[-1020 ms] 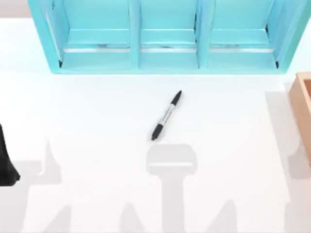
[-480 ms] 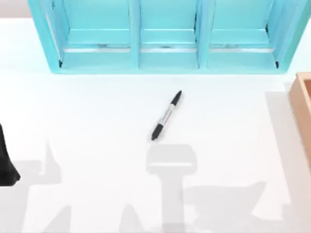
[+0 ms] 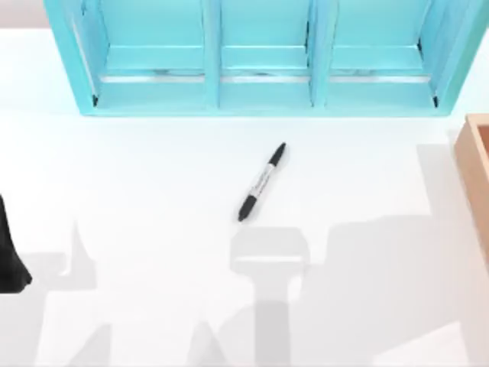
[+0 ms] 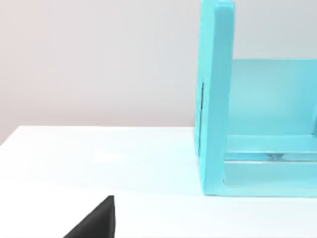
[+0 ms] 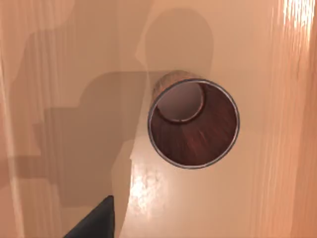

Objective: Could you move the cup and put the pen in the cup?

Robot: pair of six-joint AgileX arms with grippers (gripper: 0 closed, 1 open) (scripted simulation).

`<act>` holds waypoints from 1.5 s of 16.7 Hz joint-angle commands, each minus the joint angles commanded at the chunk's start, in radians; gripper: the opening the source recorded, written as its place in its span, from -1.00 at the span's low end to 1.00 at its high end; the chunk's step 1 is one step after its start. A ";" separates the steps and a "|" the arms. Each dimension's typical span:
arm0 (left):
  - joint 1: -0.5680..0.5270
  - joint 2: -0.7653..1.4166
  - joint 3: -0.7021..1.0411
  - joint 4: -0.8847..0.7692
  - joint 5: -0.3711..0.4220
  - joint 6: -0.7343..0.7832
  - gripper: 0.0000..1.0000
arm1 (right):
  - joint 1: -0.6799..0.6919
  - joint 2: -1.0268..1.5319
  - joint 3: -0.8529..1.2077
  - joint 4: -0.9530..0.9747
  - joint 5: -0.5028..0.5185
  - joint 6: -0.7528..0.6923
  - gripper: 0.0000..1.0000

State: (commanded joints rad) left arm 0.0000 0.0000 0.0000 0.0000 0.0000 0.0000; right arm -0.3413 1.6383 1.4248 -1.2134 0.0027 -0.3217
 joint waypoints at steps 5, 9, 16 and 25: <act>0.000 0.000 0.000 0.000 0.000 0.000 1.00 | -0.033 0.163 0.145 -0.123 -0.003 -0.034 1.00; 0.000 0.000 0.000 0.000 0.000 0.000 1.00 | -0.032 0.172 0.152 -0.128 -0.003 -0.038 1.00; 0.000 0.000 0.000 0.000 0.000 0.000 1.00 | -0.029 0.190 0.048 -0.010 -0.003 -0.034 1.00; 0.000 0.000 0.000 0.000 0.000 0.000 1.00 | -0.029 0.241 -0.164 0.257 -0.002 -0.033 1.00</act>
State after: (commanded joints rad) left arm 0.0000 0.0000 0.0000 0.0000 0.0000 0.0000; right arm -0.3698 1.8789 1.2612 -0.9568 0.0002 -0.3544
